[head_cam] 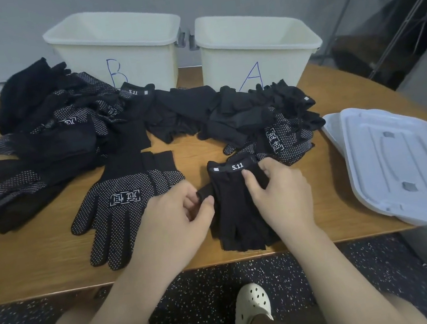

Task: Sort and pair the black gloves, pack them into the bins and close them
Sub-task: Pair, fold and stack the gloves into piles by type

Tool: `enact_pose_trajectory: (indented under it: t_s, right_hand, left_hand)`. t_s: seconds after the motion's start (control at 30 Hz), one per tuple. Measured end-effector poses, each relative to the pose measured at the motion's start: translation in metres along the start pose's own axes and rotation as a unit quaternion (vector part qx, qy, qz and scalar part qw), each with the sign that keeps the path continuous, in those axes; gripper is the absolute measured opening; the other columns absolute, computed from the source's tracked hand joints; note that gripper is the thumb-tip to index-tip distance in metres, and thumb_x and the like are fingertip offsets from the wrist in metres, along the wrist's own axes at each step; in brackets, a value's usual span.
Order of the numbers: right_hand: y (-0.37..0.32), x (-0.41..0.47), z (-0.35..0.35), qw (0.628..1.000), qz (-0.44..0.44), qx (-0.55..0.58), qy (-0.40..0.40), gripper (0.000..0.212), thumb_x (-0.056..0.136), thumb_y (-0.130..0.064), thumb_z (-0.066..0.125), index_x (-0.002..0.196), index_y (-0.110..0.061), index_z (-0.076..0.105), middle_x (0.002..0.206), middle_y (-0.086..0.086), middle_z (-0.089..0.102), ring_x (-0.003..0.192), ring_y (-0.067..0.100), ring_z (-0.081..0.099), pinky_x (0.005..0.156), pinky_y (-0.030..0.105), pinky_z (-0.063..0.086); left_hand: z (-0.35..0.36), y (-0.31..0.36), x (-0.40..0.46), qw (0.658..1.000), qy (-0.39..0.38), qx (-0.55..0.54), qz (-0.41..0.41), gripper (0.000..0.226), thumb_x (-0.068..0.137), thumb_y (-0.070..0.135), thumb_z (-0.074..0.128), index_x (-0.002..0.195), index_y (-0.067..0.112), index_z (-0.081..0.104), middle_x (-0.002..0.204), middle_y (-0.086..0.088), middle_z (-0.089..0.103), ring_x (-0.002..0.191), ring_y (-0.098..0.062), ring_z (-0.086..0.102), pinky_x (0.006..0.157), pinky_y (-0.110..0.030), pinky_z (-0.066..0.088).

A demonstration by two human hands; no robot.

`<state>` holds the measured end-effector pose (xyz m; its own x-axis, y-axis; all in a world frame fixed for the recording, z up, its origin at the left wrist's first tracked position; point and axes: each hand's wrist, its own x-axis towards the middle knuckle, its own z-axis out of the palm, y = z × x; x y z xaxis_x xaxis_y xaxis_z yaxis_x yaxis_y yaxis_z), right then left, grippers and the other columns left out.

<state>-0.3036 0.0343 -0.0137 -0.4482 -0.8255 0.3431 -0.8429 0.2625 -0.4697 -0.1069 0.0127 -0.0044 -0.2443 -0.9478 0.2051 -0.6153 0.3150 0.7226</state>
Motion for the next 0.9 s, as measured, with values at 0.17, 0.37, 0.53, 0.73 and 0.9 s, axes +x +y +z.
enact_pose_trajectory:
  t_s: [0.17, 0.37, 0.53, 0.73, 0.9]
  right_hand:
    - [0.000, 0.000, 0.001, 1.000, 0.003, 0.003, -0.005, 0.028, 0.098, -0.047, 0.061, 0.091, -0.020, 0.059, 0.077, 0.002, 0.063, 0.076, 0.029, 0.062, 0.061, 0.036, 0.040]
    - [-0.001, -0.003, -0.001, 1.000, 0.005, 0.020, 0.014, 0.027, 0.095, -0.045, 0.066, 0.106, -0.020, 0.066, 0.091, 0.002, 0.071, 0.088, 0.029, 0.067, 0.066, 0.033, 0.038]
    - [-0.002, -0.004, -0.001, 1.000, 0.001, 0.020, 0.011, 0.025, 0.096, -0.041, 0.066, 0.108, -0.019, 0.065, 0.097, 0.001, 0.070, 0.091, 0.025, 0.066, 0.067, 0.032, 0.039]
    - [0.005, -0.002, -0.003, 0.999, -0.011, 0.025, -0.022, 0.025, 0.099, -0.022, 0.063, 0.123, -0.015, 0.063, 0.094, -0.006, 0.055, 0.084, 0.015, 0.055, 0.070, 0.030, 0.040]
    - [0.003, -0.002, -0.008, 0.993, -0.091, 0.065, -0.025, 0.043, 0.103, -0.005, 0.051, 0.145, -0.010, 0.050, 0.141, 0.002, 0.053, 0.128, 0.018, 0.053, 0.105, 0.031, 0.046]
  left_hand:
    - [0.000, -0.002, 0.004, 0.999, 0.025, -0.035, 0.003, 0.019, 0.089, 0.052, 0.060, 0.080, 0.035, 0.062, 0.077, 0.021, 0.065, 0.081, 0.001, 0.062, 0.064, -0.020, 0.049]
    - [0.000, 0.005, 0.008, 0.988, 0.051, 0.034, 0.143, 0.029, 0.103, 0.029, 0.048, 0.122, 0.021, 0.068, 0.122, 0.012, 0.063, 0.115, -0.007, 0.057, 0.103, -0.032, 0.047]
    - [0.022, 0.018, 0.014, 0.953, -0.097, 0.197, 0.209, 0.056, 0.109, 0.040, 0.021, 0.157, 0.020, 0.041, 0.164, 0.004, 0.038, 0.152, -0.013, 0.030, 0.123, -0.034, 0.024]
    - [0.034, 0.001, 0.006, 0.933, -0.160, 0.256, 0.198, 0.067, 0.103, 0.049, -0.004, 0.165, 0.022, 0.002, 0.173, 0.007, -0.005, 0.159, -0.011, -0.007, 0.130, -0.037, 0.004]
    - [0.035, 0.000, 0.005, 0.925, -0.166, 0.281, 0.195, 0.066, 0.101, 0.056, -0.007, 0.159, 0.025, -0.016, 0.170, 0.008, -0.018, 0.157, -0.010, -0.018, 0.130, -0.040, -0.005]
